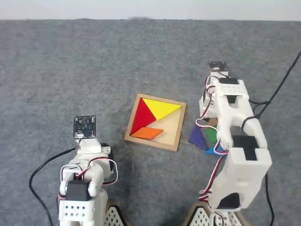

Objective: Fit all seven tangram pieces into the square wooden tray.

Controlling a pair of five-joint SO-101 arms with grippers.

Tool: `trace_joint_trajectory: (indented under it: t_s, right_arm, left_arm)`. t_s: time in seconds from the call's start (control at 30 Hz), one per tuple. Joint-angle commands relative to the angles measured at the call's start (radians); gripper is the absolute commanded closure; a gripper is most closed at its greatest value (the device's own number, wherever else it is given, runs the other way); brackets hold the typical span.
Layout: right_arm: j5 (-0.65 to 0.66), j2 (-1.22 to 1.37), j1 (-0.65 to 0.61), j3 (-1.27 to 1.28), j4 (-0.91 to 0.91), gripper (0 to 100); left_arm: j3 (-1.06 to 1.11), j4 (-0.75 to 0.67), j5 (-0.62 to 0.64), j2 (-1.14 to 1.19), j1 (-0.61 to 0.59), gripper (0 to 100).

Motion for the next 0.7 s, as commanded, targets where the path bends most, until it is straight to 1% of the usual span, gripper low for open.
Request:
trace_joint_trajectory:
  t_s: [0.0, 0.1, 0.23, 0.3, 0.57, 0.6, 0.67]
  right_arm:
    - [-0.011, -0.113, -0.044, 0.015, 0.021, 87.2]
    - [-0.003, -0.154, -0.041, 0.040, 0.025, 86.1]
    - [0.017, -0.194, -0.044, 0.097, 0.019, 77.4]
    - [0.020, -0.205, -0.054, 0.121, 0.018, 75.6]
    - [0.018, -0.139, -0.071, 0.129, -0.019, 75.8]
    - [0.018, -0.125, -0.070, 0.126, -0.019, 76.4]
    - [0.018, -0.097, -0.068, 0.110, -0.016, 81.6]
  left_arm:
    - [-0.013, 0.005, -0.015, -0.020, -0.006, 99]
    - [-0.013, 0.005, -0.015, -0.020, -0.006, 99]
    - [-0.013, 0.005, -0.015, -0.020, -0.006, 99]
    - [-0.013, 0.005, -0.015, -0.020, -0.006, 99]
    - [-0.013, 0.005, -0.015, -0.020, -0.006, 99]
    - [-0.013, 0.005, -0.015, -0.020, -0.006, 99]
    - [-0.013, 0.005, -0.015, -0.020, -0.006, 99]
